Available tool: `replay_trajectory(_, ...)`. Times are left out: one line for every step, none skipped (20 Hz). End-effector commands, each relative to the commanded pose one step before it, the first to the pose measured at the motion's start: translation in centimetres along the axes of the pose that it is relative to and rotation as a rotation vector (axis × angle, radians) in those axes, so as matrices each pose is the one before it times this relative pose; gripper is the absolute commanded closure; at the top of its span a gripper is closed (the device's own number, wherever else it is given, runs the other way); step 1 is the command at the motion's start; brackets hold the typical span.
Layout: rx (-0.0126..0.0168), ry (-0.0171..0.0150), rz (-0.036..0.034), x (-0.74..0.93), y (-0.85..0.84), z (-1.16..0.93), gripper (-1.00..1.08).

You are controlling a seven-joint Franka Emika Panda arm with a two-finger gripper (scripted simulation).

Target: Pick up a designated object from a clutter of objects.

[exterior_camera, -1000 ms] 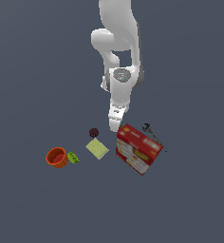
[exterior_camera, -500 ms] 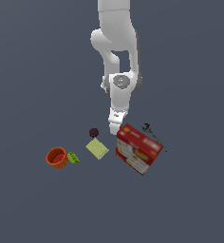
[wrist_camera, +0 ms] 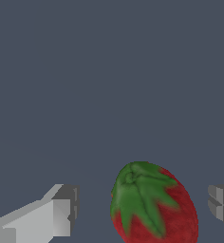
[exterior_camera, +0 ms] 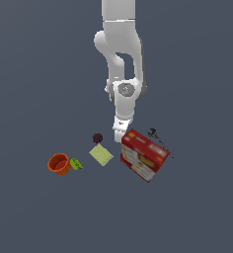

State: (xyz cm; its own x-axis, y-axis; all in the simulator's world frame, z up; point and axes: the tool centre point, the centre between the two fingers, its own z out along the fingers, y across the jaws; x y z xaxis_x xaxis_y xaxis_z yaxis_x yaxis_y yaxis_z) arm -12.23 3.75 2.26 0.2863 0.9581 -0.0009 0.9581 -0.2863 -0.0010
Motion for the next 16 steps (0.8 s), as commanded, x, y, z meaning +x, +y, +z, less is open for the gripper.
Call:
replay_trajectory(-0.00105,0.00073,0.0004,0.018,0.052,-0.002,-0.92)
replay_trajectory(0.0,0.0,0.0,0.0,0.0,0.0,1.08)
replay_trajectory(0.0,0.0,0.0,0.0,0.0,0.0,1.08)
replay_trajectory(0.0,0.0,0.0,0.0,0.0,0.0,1.08)
replay_trajectory(0.0,0.0,0.0,0.0,0.0,0.0,1.08)
replay_trajectory(0.0,0.0,0.0,0.0,0.0,0.0,1.08)
replay_trajectory(0.0,0.0,0.0,0.0,0.0,0.0,1.08)
replay_trajectory(0.0,0.0,0.0,0.0,0.0,0.0,1.08)
replay_trajectory(0.0,0.0,0.0,0.0,0.0,0.0,1.08)
replay_trajectory(0.0,0.0,0.0,0.0,0.0,0.0,1.08)
replay_trajectory(0.0,0.0,0.0,0.0,0.0,0.0,1.08)
replay_trajectory(0.0,0.0,0.0,-0.004,-0.005,-0.005,1.08)
replay_trajectory(0.0,0.0,0.0,-0.007,0.001,-0.019,1.08)
replay_trajectory(0.0,0.0,0.0,-0.021,0.003,-0.058,1.08)
replay_trajectory(0.0,0.0,0.0,-0.035,0.005,-0.096,1.08)
replay_trajectory(0.0,0.0,0.0,-0.049,0.006,-0.134,1.08)
